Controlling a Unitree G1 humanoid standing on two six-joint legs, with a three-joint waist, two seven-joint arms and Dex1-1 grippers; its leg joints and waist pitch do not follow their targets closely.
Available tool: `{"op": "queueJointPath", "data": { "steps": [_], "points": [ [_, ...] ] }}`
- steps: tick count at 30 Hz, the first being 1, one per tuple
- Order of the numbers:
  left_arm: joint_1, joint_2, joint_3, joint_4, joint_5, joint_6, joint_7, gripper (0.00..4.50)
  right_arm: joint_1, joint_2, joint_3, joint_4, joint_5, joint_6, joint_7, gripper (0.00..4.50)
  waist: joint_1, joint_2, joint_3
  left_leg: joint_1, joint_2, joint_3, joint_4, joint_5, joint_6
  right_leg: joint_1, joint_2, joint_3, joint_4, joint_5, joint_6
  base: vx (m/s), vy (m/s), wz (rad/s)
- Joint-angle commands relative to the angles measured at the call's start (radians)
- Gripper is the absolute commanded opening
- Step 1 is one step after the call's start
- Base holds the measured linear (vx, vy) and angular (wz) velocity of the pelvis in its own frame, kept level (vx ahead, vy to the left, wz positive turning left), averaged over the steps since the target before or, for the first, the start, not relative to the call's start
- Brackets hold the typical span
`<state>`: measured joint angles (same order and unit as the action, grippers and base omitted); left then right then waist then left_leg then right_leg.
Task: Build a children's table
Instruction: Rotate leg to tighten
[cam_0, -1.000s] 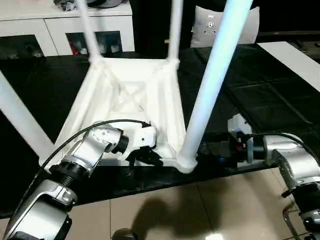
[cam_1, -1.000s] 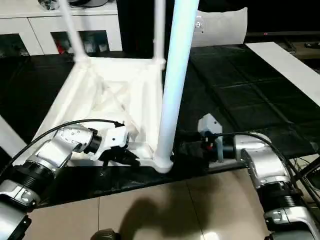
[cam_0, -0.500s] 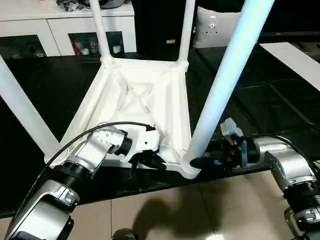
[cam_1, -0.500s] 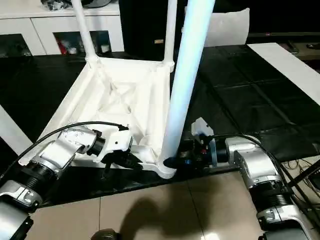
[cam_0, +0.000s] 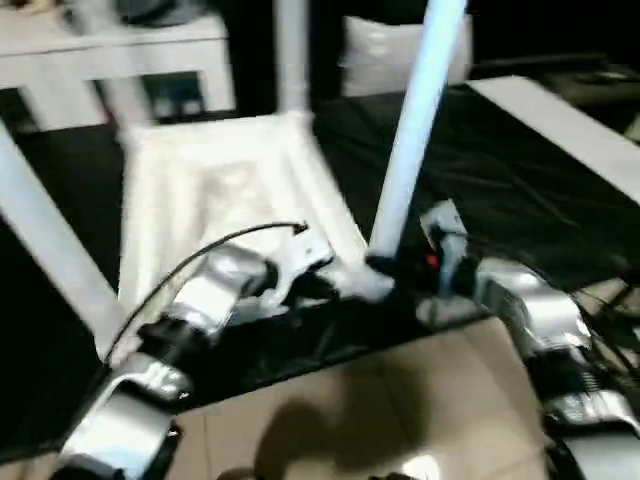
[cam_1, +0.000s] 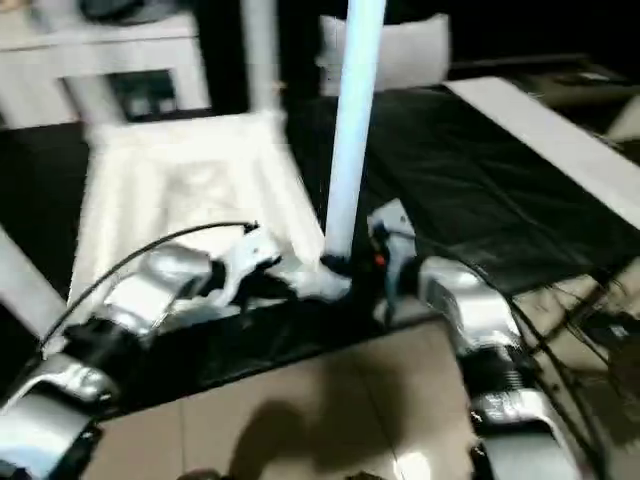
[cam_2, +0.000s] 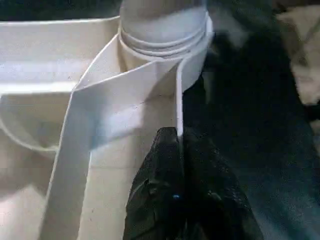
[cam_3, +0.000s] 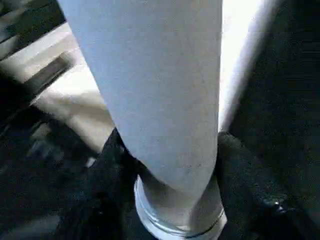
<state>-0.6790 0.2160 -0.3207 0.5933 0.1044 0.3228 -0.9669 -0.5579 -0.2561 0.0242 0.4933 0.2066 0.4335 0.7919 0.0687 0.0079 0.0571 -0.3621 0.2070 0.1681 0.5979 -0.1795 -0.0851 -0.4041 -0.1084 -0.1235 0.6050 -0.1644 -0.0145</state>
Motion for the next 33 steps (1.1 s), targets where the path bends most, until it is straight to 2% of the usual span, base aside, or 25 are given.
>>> {"op": "queueJointPath", "data": {
  "steps": [1,2,3,5,6,8,9,11,15,16,17,20,22,23,24,26,28,29,32,33],
  "points": [
    [-0.033,-0.085,-0.014,-0.015,-0.033,0.027,0.037,0.0,-0.06,0.088,-0.006,0.094,0.007,0.051,-0.158,2.0,0.009,-0.011,-0.067,-0.005,0.007,-0.01,-0.072,-0.27,0.001,0.054,-0.052,0.037,-0.11,-0.533,-0.072,0.0,0.0,0.0],
    [-0.033,-0.085,-0.014,-0.015,-0.033,0.027,0.037,0.0,-0.06,0.088,-0.006,0.094,0.007,0.051,-0.158,2.0,0.0,-0.01,-0.068,-0.002,0.006,-0.01,-0.071,-0.268,0.004,0.052,-0.05,0.035,-0.111,-0.527,-0.081,0.0,0.0,0.0],
    [-0.05,-0.121,0.002,0.0,-0.02,0.048,0.111,0.0,-0.081,0.122,-0.016,0.139,0.005,0.006,-0.195,2.0,-0.004,-0.009,-0.068,0.0,0.008,-0.007,-0.07,-0.271,0.011,0.048,-0.049,0.038,-0.109,-0.51,-0.094,0.0,0.0,0.0],
    [-0.056,-0.144,0.016,0.004,-0.012,0.061,0.161,0.0,-0.091,0.14,-0.017,0.164,-0.01,-0.05,-0.214,2.7,-0.001,-0.007,-0.069,0.0,0.009,-0.007,-0.071,-0.26,0.022,0.051,-0.049,0.039,-0.107,-0.474,-0.106,0.0,0.0,0.0],
    [-0.056,-0.151,0.021,0.004,-0.01,0.066,0.18,0.0,-0.094,0.143,-0.018,0.175,-0.024,-0.07,-0.229,2.7,-0.001,-0.008,-0.071,-0.003,0.011,-0.006,-0.071,-0.25,0.026,0.052,-0.049,0.041,-0.104,-0.451,-0.112,0.0,0.0,0.0],
    [-0.055,-0.156,0.025,0.001,-0.009,0.071,0.196,0.0,-0.093,0.138,-0.013,0.187,-0.048,-0.123,-0.236,2.76,0.008,-0.005,-0.08,0.002,0.018,-0.002,-0.068,-0.188,0.037,0.051,-0.047,0.049,-0.087,-0.299,-0.172,0.0,0.0,0.0],
    [-0.053,-0.154,0.025,-0.001,-0.008,0.069,0.196,0.0,-0.089,0.133,-0.014,0.184,-0.05,-0.136,-0.23,3.04,0.013,-0.005,-0.082,-0.001,0.018,0.0,-0.067,-0.151,0.05,0.054,-0.045,0.052,-0.074,-0.209,-0.204,0.0,0.0,0.0],
    [-0.047,-0.149,0.024,-0.005,-0.005,0.063,0.192,0.0,-0.08,0.123,-0.021,0.175,-0.048,-0.162,-0.214,3.13,0.02,-0.006,-0.082,-0.003,0.018,0.001,-0.066,-0.137,0.069,0.058,-0.045,0.052,-0.068,-0.163,-0.223,0.0,0.0,0.0],
    [-0.034,-0.107,0.004,-0.004,0.005,0.006,0.139,0.0,-0.025,0.046,-0.03,0.071,-0.003,-0.209,-0.055,3.41,0.032,-0.009,-0.084,-0.006,0.018,0.002,-0.062,-0.118,0.097,0.066,-0.046,0.055,-0.062,-0.12,-0.225,0.0,0.0,0.0],
    [-0.03,-0.098,0.004,-0.005,0.005,-0.003,0.13,0.0,-0.011,0.025,-0.028,0.048,0.009,-0.207,-0.012,3.52,0.034,-0.001,-0.083,-0.005,0.019,0.001,-0.063,-0.119,0.103,0.063,-0.047,0.054,-0.062,-0.118,-0.229,0.0,0.0,0.0],
    [-0.027,-0.09,0.001,-0.006,0.005,-0.014,0.115,0.0,-0.002,0.009,-0.027,0.036,0.015,-0.208,0.017,3.59,0.033,-0.007,-0.081,-0.005,0.018,0.003,-0.063,-0.135,0.103,0.064,-0.045,0.053,-0.066,-0.138,-0.227,0.0,0.0,0.0],
    [-0.013,-0.037,-0.023,-0.01,0.013,-0.076,0.034,0.0,0.043,-0.084,-0.017,-0.021,0.046,-0.199,0.175,3.93,0.044,-0.008,-0.079,-0.002,0.019,0.003,-0.064,-0.168,0.098,0.064,-0.047,0.054,-0.075,-0.205,-0.206,0.0,0.0,0.0],
    [-0.009,-0.01,-0.031,-0.014,0.004,-0.102,-0.016,0.0,0.063,-0.132,-0.007,-0.044,0.054,-0.191,0.249,4.05,0.048,-0.004,-0.076,-0.001,0.022,0.002,-0.068,-0.186,0.09,0.061,-0.047,0.053,-0.078,-0.236,-0.199,0.0,0.0,0.0],
    [-0.007,0.005,-0.037,-0.016,-0.001,-0.119,-0.047,0.0,0.071,-0.154,0.002,-0.054,0.052,-0.195,0.279,4.17,0.049,-0.008,-0.075,0.0,0.022,0.002,-0.068,-0.195,0.084,0.061,-0.047,0.053,-0.079,-0.256,-0.191,0.0,0.0,0.0],
    [-0.006,0.008,-0.039,-0.017,-0.001,-0.123,-0.053,0.0,0.072,-0.158,0.004,-0.056,0.051,-0.194,0.285,4.29,0.05,-0.007,-0.075,0.0,0.023,0.001,-0.069,-0.199,0.081,0.06,-0.048,0.053,-0.08,-0.266,-0.19,0.0,0.0,0.0],
    [0.005,0.046,-0.06,-0.025,-0.012,-0.193,-0.137,0.0,0.092,-0.208,0.029,-0.086,0.056,-0.173,0.369,4.42,0.053,-0.006,-0.072,0.001,0.024,0.001,-0.071,-0.217,0.072,0.058,-0.048,0.053,-0.083,-0.298,-0.18,0.0,0.0,0.0],
    [0.018,0.077,-0.078,-0.036,-0.023,-0.247,-0.213,0.0,0.104,-0.245,0.052,-0.109,0.066,-0.163,0.445,4.42,0.055,-0.008,-0.074,-0.001,0.025,0.001,-0.071,-0.215,0.073,0.06,-0.049,0.053,-0.082,-0.297,-0.179,0.0,0.0,0.0],
    [0.025,0.103,-0.096,-0.047,-0.024,-0.261,-0.27,0.0,0.107,-0.267,0.069,-0.113,0.068,-0.164,0.494,4.42,0.059,-0.005,-0.076,0.002,0.027,0.0,-0.071,-0.215,0.073,0.057,-0.049,0.053,-0.081,-0.289,-0.182,0.0,0.0,0.0],
    [0.033,0.128,-0.115,-0.063,-0.031,-0.27,-0.338,0.0,0.105,-0.281,0.081,-0.111,0.069,-0.174,0.538,4.42,0.066,-0.006,-0.077,0.001,0.03,0.002,-0.07,-0.2,0.072,0.055,-0.05,0.056,-0.074,-0.256,-0.202,0.0,0.0,0.0],
    [0.034,0.133,-0.12,-0.066,-0.032,-0.277,-0.352,0.0,0.104,-0.282,0.082,-0.109,0.071,-0.176,0.548,4.26,0.072,-0.006,-0.077,0.006,0.03,0.004,-0.069,-0.197,0.07,0.052,-0.05,0.057,-0.074,-0.251,-0.207,0.0,0.0,0.0]
  ]
}}
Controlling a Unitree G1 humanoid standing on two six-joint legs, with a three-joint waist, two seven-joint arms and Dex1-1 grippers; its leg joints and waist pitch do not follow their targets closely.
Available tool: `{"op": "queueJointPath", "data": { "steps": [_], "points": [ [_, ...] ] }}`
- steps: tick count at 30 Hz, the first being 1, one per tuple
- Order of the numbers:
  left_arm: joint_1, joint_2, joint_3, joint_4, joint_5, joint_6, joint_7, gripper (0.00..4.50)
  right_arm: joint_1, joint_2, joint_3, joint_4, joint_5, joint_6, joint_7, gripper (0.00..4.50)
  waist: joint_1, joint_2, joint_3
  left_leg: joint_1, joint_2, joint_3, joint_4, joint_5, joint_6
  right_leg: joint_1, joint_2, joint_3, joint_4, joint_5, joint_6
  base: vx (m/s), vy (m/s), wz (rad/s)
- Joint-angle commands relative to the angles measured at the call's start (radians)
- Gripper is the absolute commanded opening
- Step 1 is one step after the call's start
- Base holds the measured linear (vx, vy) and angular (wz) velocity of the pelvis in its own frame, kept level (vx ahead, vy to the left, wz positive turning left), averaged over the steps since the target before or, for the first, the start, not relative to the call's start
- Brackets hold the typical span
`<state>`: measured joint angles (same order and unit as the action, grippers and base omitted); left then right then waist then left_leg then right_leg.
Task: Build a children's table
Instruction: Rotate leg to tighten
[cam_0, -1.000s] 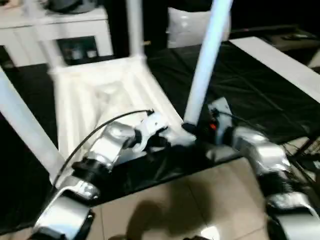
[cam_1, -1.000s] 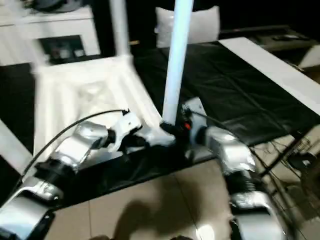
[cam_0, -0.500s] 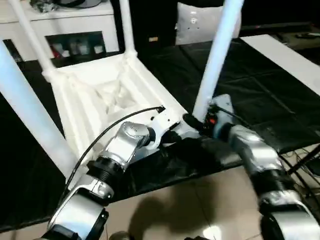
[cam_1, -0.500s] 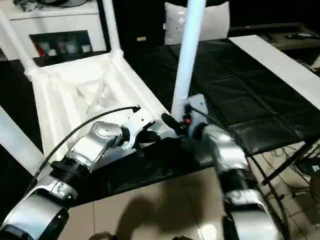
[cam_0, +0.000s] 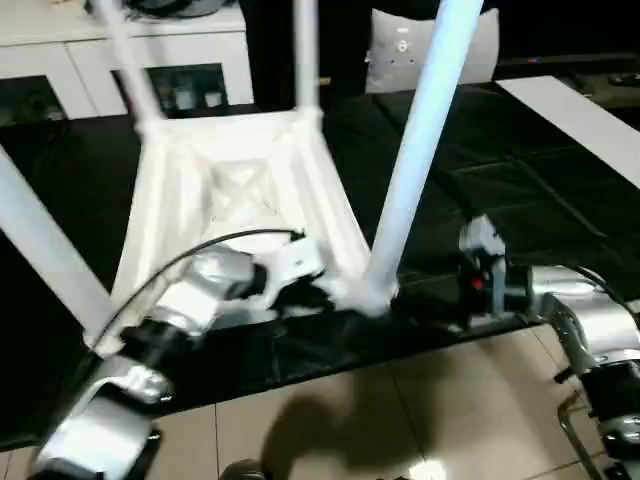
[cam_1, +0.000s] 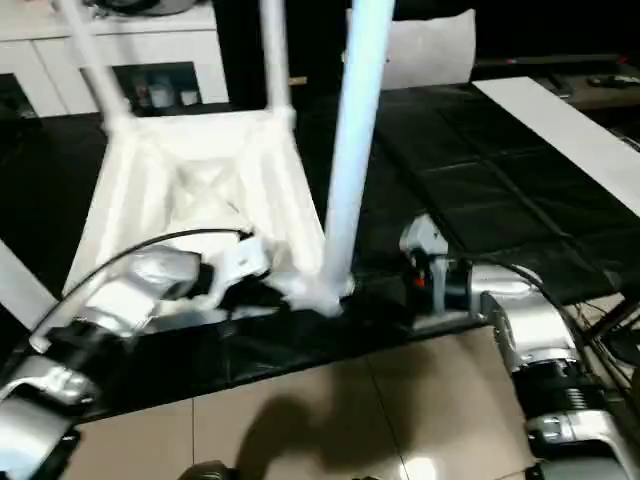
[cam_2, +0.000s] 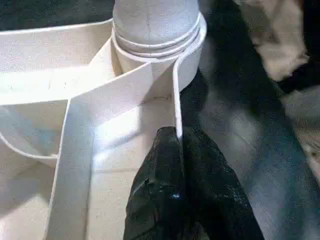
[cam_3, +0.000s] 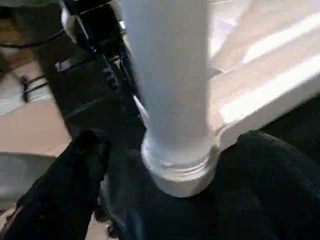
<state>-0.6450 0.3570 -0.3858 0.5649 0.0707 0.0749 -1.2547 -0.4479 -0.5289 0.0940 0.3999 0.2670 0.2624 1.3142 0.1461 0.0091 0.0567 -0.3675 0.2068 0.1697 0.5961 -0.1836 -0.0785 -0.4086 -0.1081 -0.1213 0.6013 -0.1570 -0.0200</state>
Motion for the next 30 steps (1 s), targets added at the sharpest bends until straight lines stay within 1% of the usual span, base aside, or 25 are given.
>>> {"op": "queueJointPath", "data": {
  "steps": [1,2,3,4,6,7,8,9,10,11,12,14,15,16,18,19,20,22,23,24,25,26,27,28,30],
  "points": [
    [0.001,0.0,-0.062,-0.043,-0.001,-0.039,-0.09,0.0,-0.009,-0.009,0.016,-0.013,0.015,-0.005,0.047,4.08,-0.002,-0.007,-0.077,0.013,0.031,0.002,-0.067,-0.192,0.064,0.055,-0.051,0.055,-0.07,-0.256,-0.205,0.0,0.0,0.0],
    [0.0,0.003,-0.065,-0.043,-0.002,-0.043,-0.098,0.0,-0.009,-0.01,0.018,-0.013,0.017,-0.004,0.054,4.08,0.001,-0.007,-0.077,0.011,0.032,0.002,-0.068,-0.187,0.062,0.057,-0.051,0.055,-0.067,-0.249,-0.209,0.0,0.0,0.0],
    [-0.001,0.01,-0.072,-0.041,-0.005,-0.06,-0.123,0.0,-0.01,-0.011,0.025,-0.018,0.026,0.006,0.076,4.06,0.004,-0.009,-0.077,0.01,0.032,0.002,-0.068,-0.184,0.062,0.058,-0.051,0.055,-0.065,-0.242,-0.21,0.0,0.0,0.0],
    [-0.001,0.01,-0.072,-0.041,-0.005,-0.06,-0.123,0.0,-0.01,-0.011,0.025,-0.018,0.026,0.006,0.076,3.95,0.004,-0.009,-0.077,0.01,0.032,0.002,-0.068,-0.184,0.062,0.058,-0.051,0.055,-0.065,-0.242,-0.21,0.0,0.0,0.0],
    [-0.002,0.013,-0.077,-0.037,-0.007,-0.079,-0.14,0.0,-0.01,-0.01,0.035,-0.026,0.032,0.019,0.094,3.66,0.009,-0.009,-0.077,0.008,0.031,0.001,-0.068,-0.182,0.06,0.059,-0.052,0.055,-0.065,-0.251,-0.203,0.0,0.0,0.0],
    [-0.003,0.015,-0.078,-0.037,-0.009,-0.088,-0.147,0.0,-0.006,-0.012,0.055,-0.039,0.04,0.036,0.12,3.61,0.011,-0.007,-0.077,0.009,0.031,0.002,-0.068,-0.187,0.058,0.059,-0.052,0.055,-0.066,-0.258,-0.201,0.0,0.0,0.0],
    [-0.002,0.016,-0.077,-0.038,-0.009,-0.091,-0.151,0.0,-0.003,-0.013,0.063,-0.046,0.043,0.043,0.136,3.57,0.012,-0.008,-0.076,0.009,0.031,0.002,-0.068,-0.194,0.056,0.059,-0.053,0.055,-0.068,-0.271,-0.196,0.0,0.0,0.0],
    [-0.002,0.016,-0.077,-0.038,-0.009,-0.091,-0.151,0.0,-0.003,-0.013,0.063,-0.046,0.043,0.043,0.136,3.35,0.013,-0.008,-0.076,0.009,0.031,0.001,-0.068,-0.194,0.054,0.059,-0.052,0.055,-0.068,-0.274,-0.194,0.0,0.0,0.0],
    [-0.002,0.017,-0.077,-0.036,-0.007,-0.095,-0.153,0.0,-0.002,-0.011,0.068,-0.05,0.044,0.048,0.145,3.35,0.014,-0.008,-0.077,0.008,0.031,0.001,-0.069,-0.192,0.051,0.059,-0.052,0.055,-0.068,-0.276,-0.19,0.0,0.0,0.0],
    [-0.004,0.018,-0.076,-0.029,0.0,-0.103,-0.146,0.0,-0.001,-0.006,0.075,-0.05,0.042,0.05,0.15,3.16,0.014,-0.01,-0.077,0.008,0.032,0.0,-0.069,-0.191,0.051,0.059,-0.053,0.055,-0.068,-0.277,-0.187,0.0,0.0,0.0],
    [-0.006,0.018,-0.076,-0.025,0.004,-0.107,-0.141,0.0,0.0,-0.002,0.078,-0.049,0.04,0.049,0.151,3.16,0.014,-0.009,-0.077,0.01,0.032,0.001,-0.069,-0.193,0.048,0.057,-0.053,0.055,-0.068,-0.281,-0.186,0.0,0.0,0.0],
    [-0.008,0.016,-0.075,-0.017,0.007,-0.113,-0.135,0.0,-0.004,0.01,0.087,-0.037,0.035,0.044,0.149,3.12,0.014,-0.012,-0.076,0.009,0.031,0.001,-0.07,-0.195,0.043,0.058,-0.053,0.055,-0.07,-0.293,-0.182,0.0,0.0,0.0],
    [-0.009,0.015,-0.075,-0.014,0.008,-0.114,-0.133,0.0,-0.007,0.017,0.089,-0.031,0.033,0.044,0.147,2.87,0.014,-0.013,-0.077,0.009,0.031,0.001,-0.069,-0.191,0.043,0.057,-0.053,0.056,-0.069,-0.292,-0.181,0.0,0.0,0.0],
    [-0.009,0.015,-0.075,-0.014,0.008,-0.114,-0.133,0.0,-0.007,0.017,0.089,-0.031,0.033,0.044,0.147,2.87,0.014,-0.013,-0.077,0.009,0.031,0.001,-0.069,-0.191,0.043,0.057,-0.053,0.056,-0.069,-0.292,-0.181,0.0,0.0,0.0],
    [-0.009,0.013,-0.075,-0.011,0.009,-0.115,-0.13,0.0,-0.012,0.024,0.092,-0.028,0.033,0.05,0.147,2.66,0.014,-0.012,-0.077,0.008,0.031,0.001,-0.07,-0.186,0.041,0.057,-0.053,0.055,-0.069,-0.295,-0.178,0.0,0.0,0.0],
    [-0.008,0.012,-0.074,-0.011,0.01,-0.115,-0.127,0.0,-0.012,0.023,0.094,-0.032,0.038,0.058,0.148,2.66,0.013,-0.015,-0.077,0.008,0.03,0.001,-0.069,-0.182,0.043,0.058,-0.053,0.055,-0.069,-0.291,-0.177,0.0,0.0,0.0],
    [-0.006,0.01,-0.072,-0.011,0.007,-0.109,-0.125,0.0,-0.012,0.022,0.095,-0.037,0.042,0.068,0.148,2.59,0.014,-0.014,-0.078,0.009,0.031,0.001,-0.069,-0.175,0.044,0.058,-0.052,0.056,-0.067,-0.283,-0.179,0.0,0.0,0.0],
    [-0.002,0.006,-0.066,-0.014,0.001,-0.096,-0.118,0.0,-0.009,0.019,0.094,-0.047,0.048,0.08,0.147,2.38,0.014,-0.014,-0.079,0.009,0.031,0.002,-0.068,-0.169,0.046,0.058,-0.052,0.056,-0.066,-0.272,-0.182,0.0,0.0,0.0],
    [0.003,-0.001,-0.054,-0.024,-0.019,-0.071,-0.118,0.0,-0.003,0.02,0.087,-0.059,0.058,0.091,0.14,2.38,0.015,-0.014,-0.078,0.008,0.031,0.002,-0.067,-0.168,0.047,0.057,-0.053,0.056,-0.065,-0.268,-0.184,0.0,0.0,0.0],
    [0.003,-0.001,-0.054,-0.024,-0.019,-0.071,-0.118,0.0,-0.003,0.02,0.087,-0.059,0.058,0.091,0.14,2.3,0.015,-0.015,-0.078,0.007,0.03,0.002,-0.067,-0.165,0.047,0.059,-0.053,0.056,-0.065,-0.269,-0.184,0.0,0.0,0.0],
    [0.003,-0.001,-0.054,-0.024,-0.019,-0.071,-0.118,0.0,-0.003,0.02,0.087,-0.059,0.058,0.091,0.14,2.21,0.015,-0.014,-0.079,0.009,0.03,0.002,-0.067,-0.166,0.047,0.058,-0.053,0.056,-0.066,-0.271,-0.183,0.0,0.0,0.0],
    [0.008,-0.011,-0.04,-0.037,-0.038,-0.036,-0.111,0.0,0.004,0.022,0.079,-0.073,0.067,0.108,0.129,2.21,0.015,-0.014,-0.078,0.008,0.031,0.003,-0.067,-0.165,0.045,0.059,-0.053,0.056,-0.064,-0.272,-0.183,0.0,0.0,0.0],
    [0.014,-0.028,-0.022,-0.061,-0.045,0.04,-0.066,0.0,0.015,0.042,0.056,-0.098,0.065,0.136,0.051,2.15,0.015,-0.015,-0.077,0.008,0.031,0.002,-0.068,-0.16,0.043,0.059,-0.053,0.057,-0.064,-0.271,-0.181,0.0,0.0,0.0],
    [0.014,-0.028,-0.022,-0.061,-0.045,0.04,-0.066,0.0,0.015,0.042,0.056,-0.098,0.065,0.136,0.051,2.13,0.014,-0.015,-0.075,0.006,0.031,0.001,-0.069,-0.162,0.042,0.059,-0.053,0.057,-0.066,-0.278,-0.179,0.0,0.0,0.0],
    [0.016,-0.04,-0.014,-0.073,-0.038,0.081,-0.026,0.0,0.01,0.068,0.038,-0.099,0.055,0.172,-0.035,2.11,0.008,-0.015,-0.073,0.006,0.028,0.0,-0.072,-0.183,0.033,0.059,-0.052,0.054,-0.071,-0.327,-0.164,0.0,0.0,0.0]
  ]
}}
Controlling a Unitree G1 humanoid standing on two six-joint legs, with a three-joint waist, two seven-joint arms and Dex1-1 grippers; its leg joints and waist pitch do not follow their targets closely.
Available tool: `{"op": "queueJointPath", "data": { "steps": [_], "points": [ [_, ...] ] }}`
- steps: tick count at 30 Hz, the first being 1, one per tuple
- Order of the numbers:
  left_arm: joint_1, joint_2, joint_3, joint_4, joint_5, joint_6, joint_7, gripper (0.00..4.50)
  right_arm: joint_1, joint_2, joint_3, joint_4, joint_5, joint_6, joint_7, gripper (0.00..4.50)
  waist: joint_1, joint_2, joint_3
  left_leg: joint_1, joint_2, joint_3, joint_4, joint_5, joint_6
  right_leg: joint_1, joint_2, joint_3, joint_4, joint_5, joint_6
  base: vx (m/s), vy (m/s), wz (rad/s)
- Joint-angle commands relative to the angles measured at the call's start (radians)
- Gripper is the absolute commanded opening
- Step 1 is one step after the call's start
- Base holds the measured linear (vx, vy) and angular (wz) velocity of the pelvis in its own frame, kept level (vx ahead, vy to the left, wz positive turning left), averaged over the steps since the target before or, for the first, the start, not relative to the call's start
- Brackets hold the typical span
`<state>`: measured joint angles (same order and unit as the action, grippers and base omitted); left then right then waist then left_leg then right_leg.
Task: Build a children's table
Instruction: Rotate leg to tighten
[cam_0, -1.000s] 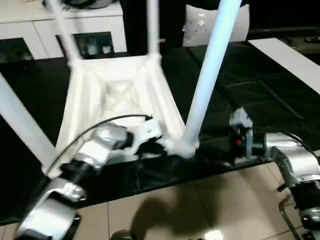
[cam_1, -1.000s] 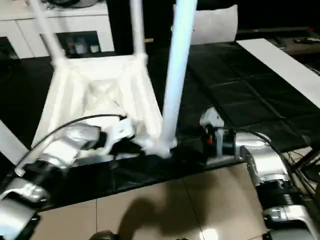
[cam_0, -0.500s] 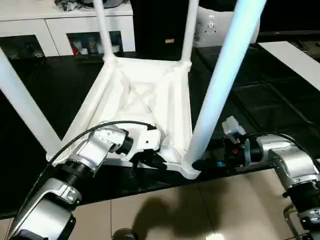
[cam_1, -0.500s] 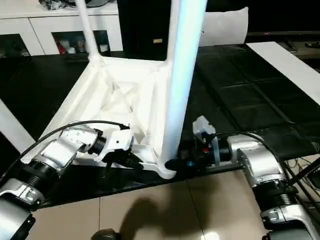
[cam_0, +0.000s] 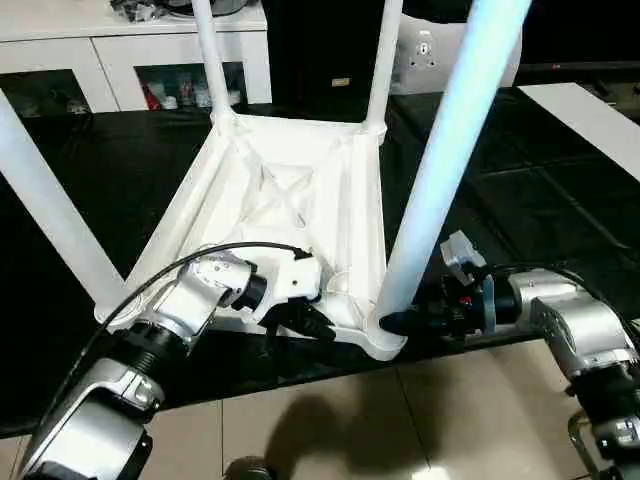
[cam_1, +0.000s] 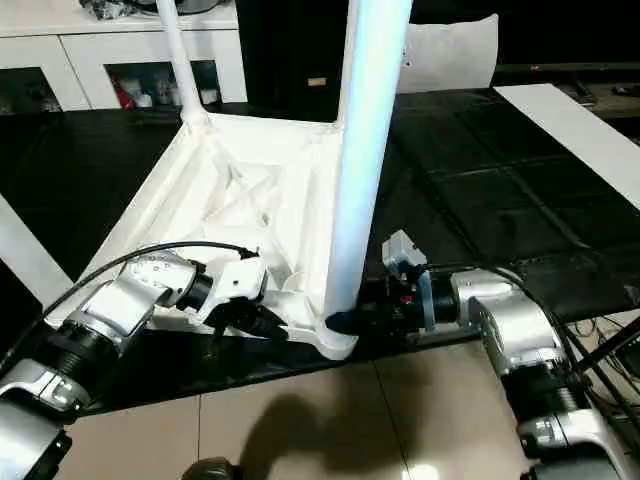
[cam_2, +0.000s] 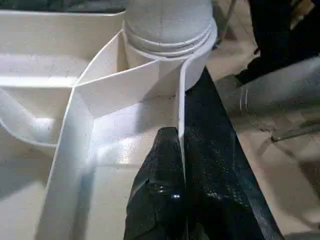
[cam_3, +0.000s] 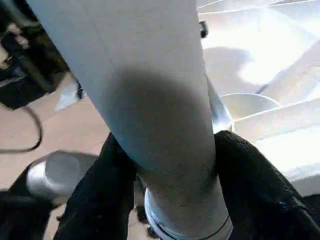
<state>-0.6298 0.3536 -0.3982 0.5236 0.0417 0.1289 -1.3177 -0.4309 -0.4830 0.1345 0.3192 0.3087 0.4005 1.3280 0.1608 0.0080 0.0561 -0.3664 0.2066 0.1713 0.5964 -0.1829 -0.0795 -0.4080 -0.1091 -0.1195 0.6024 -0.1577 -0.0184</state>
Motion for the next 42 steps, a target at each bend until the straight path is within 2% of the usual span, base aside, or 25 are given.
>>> {"op": "queueJointPath", "data": {
  "steps": [1,2,3,4,5,6,7,8,9,11,12,13,14,15,17,19,21,24,27,29,31,34,35,38,42],
  "points": [
    [0.005,-0.081,0.029,-0.054,-0.018,0.106,0.122,0.0,-0.042,0.103,-0.043,0.032,-0.037,0.073,-0.273,2.09,-0.014,-0.01,-0.068,0.004,0.027,-0.003,-0.075,-0.208,0.019,0.057,-0.051,0.052,-0.079,-0.375,-0.149,0.0,0.0,0.0],
    [0.005,-0.081,0.029,-0.054,-0.018,0.106,0.122,0.0,-0.042,0.103,-0.043,0.032,-0.037,0.073,-0.273,2.08,-0.02,-0.01,-0.067,0.005,0.026,-0.004,-0.077,-0.223,0.007,0.055,-0.051,0.05,-0.08,-0.403,-0.143,-0.052,-0.007,-0.08],
    [0.003,-0.11,0.043,-0.062,-0.019,0.147,0.171,0.0,-0.062,0.146,-0.061,0.062,-0.06,0.088,-0.38,2.08,-0.041,-0.015,-0.063,-0.001,0.017,-0.009,-0.078,-0.251,-0.017,0.062,-0.054,0.04,-0.094,-0.516,-0.094,0.0,0.0,0.0],
    [0.003,-0.11,0.043,-0.062,-0.019,0.147,0.171,0.0,-0.062,0.146,-0.061,0.062,-0.06,0.088,-0.38,2.06,-0.05,-0.015,-0.063,-0.002,0.015,-0.011,-0.078,-0.26,-0.021,0.062,-0.055,0.036,-0.099,-0.541,-0.08,0.0,0.0,0.0],
    [0.003,-0.11,0.043,-0.062,-0.019,0.147,0.171,0.0,-0.062,0.146,-0.061,0.062,-0.06,0.088,-0.38,2.06,-0.06,-0.015,-0.065,0.004,0.012,-0.01,-0.074,-0.273,-0.014,0.059,-0.055,0.034,-0.11,-0.566,-0.061,0.0,0.0,0.0],
    [0.0,-0.133,0.053,-0.065,-0.019,0.176,0.213,0.0,-0.078,0.18,-0.075,0.087,-0.077,0.104,-0.463,2.05,-0.069,-0.017,-0.065,-0.001,0.012,-0.011,-0.075,-0.268,0.001,0.059,-0.053,0.036,-0.11,-0.549,-0.06,0.0,0.0,0.0],
    [-0.013,-0.166,0.064,-0.053,-0.01,0.203,0.275,0.0,-0.107,0.224,-0.095,0.133,-0.089,0.102,-0.564,2.04,-0.072,-0.012,-0.065,0.001,0.014,-0.01,-0.075,-0.267,0.001,0.056,-0.051,0.037,-0.108,-0.537,-0.067,0.0,0.0,0.0],
    [-0.031,-0.207,0.08,-0.029,-0.003,0.222,0.348,0.0,-0.144,0.274,-0.126,0.197,-0.092,0.093,-0.683,2.04,-0.084,-0.007,-0.064,-0.002,0.013,-0.012,-0.074,-0.267,-0.009,0.054,-0.05,0.034,-0.104,-0.529,-0.081,0.0,0.0,0.0],
    [-0.053,-0.249,0.096,-0.001,0.004,0.233,0.422,0.0,-0.177,0.315,-0.149,0.256,-0.097,0.062,-0.785,2.04,-0.098,-0.01,-0.065,0.0,0.007,-0.012,-0.07,-0.278,-0.016,0.052,-0.049,0.028,-0.111,-0.555,-0.075,0.0,0.0,0.0],
    [-0.067,-0.277,0.106,0.017,0.009,0.238,0.469,0.0,-0.198,0.34,-0.163,0.292,-0.1,0.04,-0.849,2.04,-0.104,-0.01,-0.068,0.003,0.004,-0.011,-0.067,-0.268,-0.006,0.052,-0.049,0.028,-0.115,-0.548,-0.071,0.0,0.0,0.0],
    [-0.082,-0.3,0.115,0.037,0.012,0.236,0.512,0.0,-0.215,0.359,-0.172,0.326,-0.095,-0.011,-0.875,2.04,-0.106,-0.008,-0.07,0.0,0.007,-0.011,-0.069,-0.262,0.005,0.053,-0.047,0.029,-0.112,-0.513,-0.08,0.0,0.0,0.0],
    [-0.088,-0.315,0.122,0.039,0.018,0.247,0.541,0.0,-0.222,0.375,-0.183,0.337,-0.099,-0.039,-0.89,2.37,-0.106,-0.008,-0.07,0.0,0.007,-0.011,-0.069,-0.262,0.005,0.053,-0.047,0.029,-0.112,-0.513,-0.08,0.0,0.0,0.0],
    [-0.093,-0.322,0.125,0.041,0.024,0.252,0.557,0.0,-0.226,0.381,-0.182,0.348,-0.112,-0.069,-0.895,2.7,-0.109,-0.007,-0.073,-0.001,0.012,-0.011,-0.07,-0.246,0.011,0.054,-0.047,0.033,-0.105,-0.452,-0.102,0.0,0.0,0.0],
    [-0.093,-0.322,0.125,0.041,0.024,0.252,0.557,0.0,-0.226,0.381,-0.182,0.348,-0.112,-0.069,-0.895,2.7,-0.108,-0.005,-0.077,-0.004,0.015,-0.01,-0.07,-0.219,0.02,0.057,-0.046,0.038,-0.095,-0.368,-0.131,0.0,0.0,0.0],
    [-0.091,-0.321,0.127,0.039,0.034,0.25,0.564,0.0,-0.22,0.377,-0.178,0.343,-0.122,-0.087,-0.876,2.76,-0.095,-0.007,-0.085,0.006,0.016,-0.001,-0.062,-0.15,0.048,0.054,-0.042,0.048,-0.074,-0.193,-0.21,0.059,0.005,0.08],
    [-0.084,-0.308,0.125,0.036,0.039,0.241,0.558,0.0,-0.203,0.365,-0.182,0.312,-0.114,-0.096,-0.834,2.9,-0.084,-0.005,-0.088,-0.005,0.014,-0.001,-0.058,-0.081,0.085,0.064,-0.041,0.049,-0.056,-0.086,-0.238,0.06,-0.002,0.06],
    [-0.08,-0.292,0.122,0.038,0.046,0.224,0.552,0.0,-0.184,0.341,-0.181,0.282,-0.113,-0.113,-0.784,2.9,-0.074,-0.002,-0.09,-0.003,0.015,0.001,-0.055,-0.054,0.112,0.065,-0.042,0.051,-0.05,-0.036,-0.254,0.0,0.0,0.0],
    [-0.075,-0.27,0.116,0.05,0.055,0.19,0.535,0.0,-0.156,0.294,-0.166,0.256,-0.109,-0.148,-0.715,2.9,-0.063,-0.004,-0.084,-0.001,0.016,0.003,-0.058,-0.099,0.113,0.065,-0.042,0.05,-0.06,-0.09,-0.242,0.0,0.0,0.0],
    [-0.062,-0.241,0.099,0.048,0.061,0.143,0.495,0.0,-0.12,0.232,-0.158,0.218,-0.096,-0.167,-0.625,3.01,-0.061,-0.004,-0.077,0.001,0.018,0.002,-0.065,-0.176,0.083,0.064,-0.044,0.048,-0.075,-0.215,-0.204,0.0,0.0,0.0],
    [-0.055,-0.23,0.096,0.043,0.056,0.139,0.47,0.0,-0.107,0.209,-0.158,0.201,-0.085,-0.165,-0.584,3.18,-0.062,-0.005,-0.077,0.003,0.018,0.001,-0.067,-0.19,0.067,0.063,-0.044,0.047,-0.081,-0.265,-0.188,0.0,0.0,0.0],
    [-0.048,-0.2,0.084,0.046,0.054,0.111,0.417,0.0,-0.082,0.16,-0.159,0.162,-0.06,-0.158,-0.485,3.28,-0.06,-0.001,-0.077,0.004,0.018,0.0,-0.067,-0.198,0.064,0.062,-0.043,0.048,-0.085,-0.281,-0.176,0.0,0.0,0.0],
    [-0.037,-0.122,0.043,0.058,0.051,0.008,0.276,0.0,-0.034,0.041,-0.134,0.088,-0.032,-0.154,-0.28,3.49,-0.042,-0.009,-0.076,0.005,0.022,-0.001,-0.067,-0.197,0.085,0.063,-0.043,0.049,-0.084,-0.27,-0.171,0.0,0.0,0.0],
    [-0.037,-0.122,0.043,0.058,0.051,0.008,0.276,0.0,-0.034,0.041,-0.134,0.088,-0.032,-0.154,-0.28,3.67,-0.041,-0.008,-0.076,0.002,0.023,0.0,-0.067,-0.186,0.082,0.062,-0.045,0.052,-0.077,-0.251,-0.179,0.0,0.0,0.0],
    [-0.032,-0.068,0.016,0.041,0.033,-0.058,0.145,0.0,-0.02,-0.022,-0.083,0.085,-0.065,-0.235,-0.177,3.67,-0.042,-0.008,-0.075,0.003,0.022,0.001,-0.067,-0.201,0.073,0.06,-0.047,0.048,-0.082,-0.295,-0.174,0.0,0.0,0.0],
    [-0.032,-0.036,-0.011,0.034,0.035,-0.089,0.067,0.0,-0.017,-0.047,-0.063,0.085,-0.059,-0.246,-0.089,3.67,-0.024,-0.005,-0.078,0.006,0.028,0.001,-0.066,-0.184,0.074,0.056,-0.046,0.05,-0.072,-0.25,-0.2,0.0,0.0,0.0]
  ]
}}
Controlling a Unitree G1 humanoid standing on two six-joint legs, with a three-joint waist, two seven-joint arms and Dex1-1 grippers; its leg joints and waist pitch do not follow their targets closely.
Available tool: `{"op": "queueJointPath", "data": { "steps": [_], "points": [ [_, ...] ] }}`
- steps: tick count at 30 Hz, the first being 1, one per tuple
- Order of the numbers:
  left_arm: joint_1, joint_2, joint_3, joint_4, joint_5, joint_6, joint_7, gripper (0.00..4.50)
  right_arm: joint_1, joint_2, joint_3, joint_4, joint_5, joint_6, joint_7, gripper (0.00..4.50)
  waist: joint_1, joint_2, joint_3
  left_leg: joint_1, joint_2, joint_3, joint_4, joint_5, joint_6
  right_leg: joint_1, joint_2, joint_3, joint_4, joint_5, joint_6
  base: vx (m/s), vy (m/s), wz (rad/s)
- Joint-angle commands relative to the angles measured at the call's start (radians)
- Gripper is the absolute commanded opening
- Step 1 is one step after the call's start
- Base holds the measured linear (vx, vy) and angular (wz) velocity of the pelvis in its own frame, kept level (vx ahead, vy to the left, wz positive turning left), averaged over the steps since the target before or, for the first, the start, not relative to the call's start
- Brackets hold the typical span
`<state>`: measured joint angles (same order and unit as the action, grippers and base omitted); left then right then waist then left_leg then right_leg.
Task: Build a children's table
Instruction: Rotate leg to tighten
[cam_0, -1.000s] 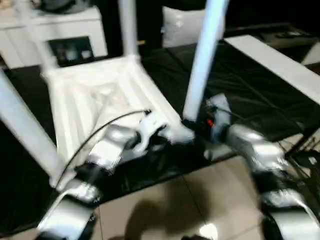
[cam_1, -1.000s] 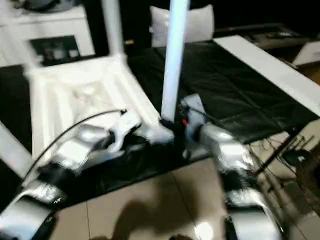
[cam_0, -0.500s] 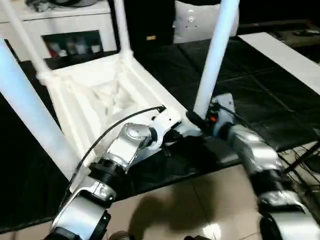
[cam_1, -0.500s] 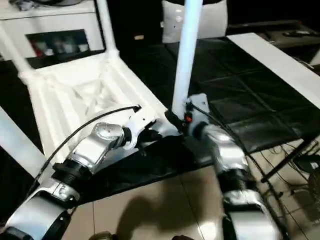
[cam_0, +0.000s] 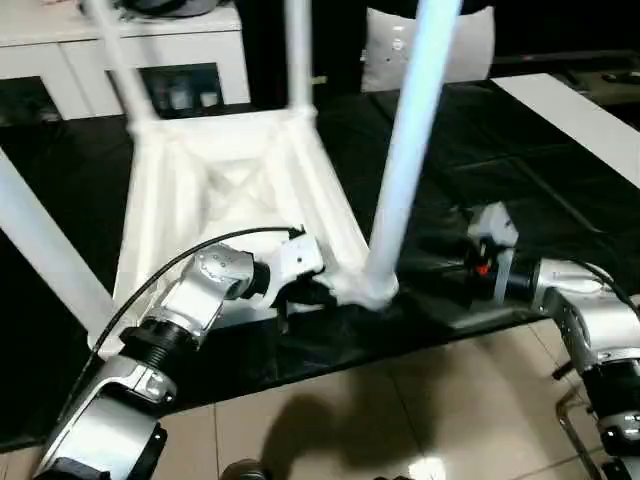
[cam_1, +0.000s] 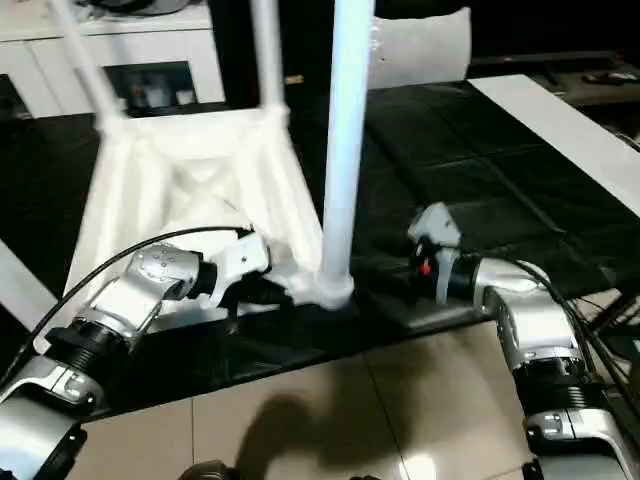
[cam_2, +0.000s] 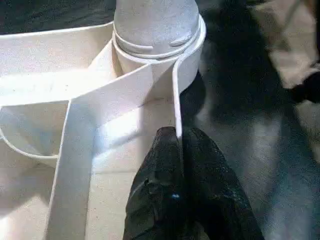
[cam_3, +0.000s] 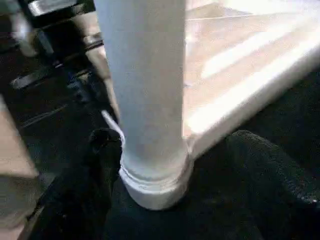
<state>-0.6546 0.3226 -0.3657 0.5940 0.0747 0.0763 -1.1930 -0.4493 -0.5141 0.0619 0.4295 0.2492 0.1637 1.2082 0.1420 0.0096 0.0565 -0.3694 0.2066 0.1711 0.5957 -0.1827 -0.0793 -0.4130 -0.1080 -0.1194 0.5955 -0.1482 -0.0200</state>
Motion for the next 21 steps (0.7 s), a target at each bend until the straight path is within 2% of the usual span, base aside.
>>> {"op": "queueJointPath", "data": {
  "steps": [1,3,5,9,10,13,16,17,21],
  "points": [
    [-0.008,-0.005,-0.044,-0.037,0.002,-0.037,-0.057,0.0,0.002,-0.015,0.01,-0.025,0.001,-0.01,0.031,3.67,-0.003,-0.007,-0.08,0.011,0.029,0.002,-0.065,-0.181,0.074,0.06,-0.047,0.051,-0.064,-0.25,-0.202,0.0,0.0,0.0],
    [-0.008,0.023,-0.074,-0.034,0.003,-0.095,-0.129,0.0,0.007,-0.034,0.046,-0.031,0.007,-0.005,0.106,3.41,0.005,-0.007,-0.08,0.009,0.029,0.001,-0.064,-0.178,0.077,0.062,-0.048,0.051,-0.061,-0.236,-0.21,0.0,0.0,0.0],
    [-0.007,0.028,-0.081,-0.039,0.003,-0.103,-0.144,0.0,0.008,-0.032,0.052,-0.035,0.012,0.001,0.119,3.28,0.007,-0.007,-0.08,0.009,0.03,0.001,-0.065,-0.174,0.075,0.062,-0.049,0.052,-0.059,-0.23,-0.21,0.0,0.0,0.0],
    [-0.004,0.037,-0.103,-0.052,0.005,-0.134,-0.202,0.0,0.004,-0.006,0.082,-0.034,0.028,0.007,0.165,2.96,0.009,-0.006,-0.078,0.009,0.03,0.001,-0.066,-0.199,0.065,0.062,-0.051,0.051,-0.064,-0.271,-0.202,0.0,0.0,0.0],
    [-0.004,0.037,-0.103,-0.052,0.005,-0.135,-0.202,0.0,0.004,-0.004,0.084,-0.033,0.027,0.007,0.166,2.96,0.008,-0.007,-0.078,0.009,0.03,0.001,-0.067,-0.202,0.064,0.062,-0.051,0.051,-0.065,-0.276,-0.201,0.0,0.0,0.0],
    [-0.006,0.032,-0.106,-0.045,0.005,-0.144,-0.201,0.0,0.011,0.01,0.097,-0.038,0.031,0.011,0.188,2.58,0.009,-0.01,-0.078,0.01,0.03,0.0,-0.068,-0.199,0.057,0.061,-0.051,0.052,-0.065,-0.286,-0.193,0.0,0.0,0.0],
    [-0.011,0.026,-0.104,-0.031,0.006,-0.154,-0.199,0.0,0.013,0.019,0.11,-0.034,0.032,0.014,0.21,2.38,0.012,-0.008,-0.078,0.01,0.031,0.0,-0.069,-0.205,0.054,0.061,-0.051,0.052,-0.066,-0.296,-0.189,0.0,0.0,0.0],
    [-0.011,0.026,-0.104,-0.03,0.006,-0.155,-0.198,0.0,0.012,0.018,0.115,-0.034,0.032,0.022,0.216,2.25,0.013,-0.011,-0.078,0.01,0.031,0.0,-0.068,-0.198,0.053,0.062,-0.051,0.052,-0.065,-0.296,-0.187,0.0,0.0,0.0],
    [-0.004,0.026,-0.1,-0.037,0.004,-0.146,-0.197,0.0,0.013,0.012,0.114,-0.043,0.052,0.053,0.231,2.0,0.016,-0.011,-0.079,0.01,0.031,0.0,-0.068,-0.182,0.054,0.061,-0.051,0.053,-0.062,-0.281,-0.187,0.0,0.0,0.0]
  ]
}}
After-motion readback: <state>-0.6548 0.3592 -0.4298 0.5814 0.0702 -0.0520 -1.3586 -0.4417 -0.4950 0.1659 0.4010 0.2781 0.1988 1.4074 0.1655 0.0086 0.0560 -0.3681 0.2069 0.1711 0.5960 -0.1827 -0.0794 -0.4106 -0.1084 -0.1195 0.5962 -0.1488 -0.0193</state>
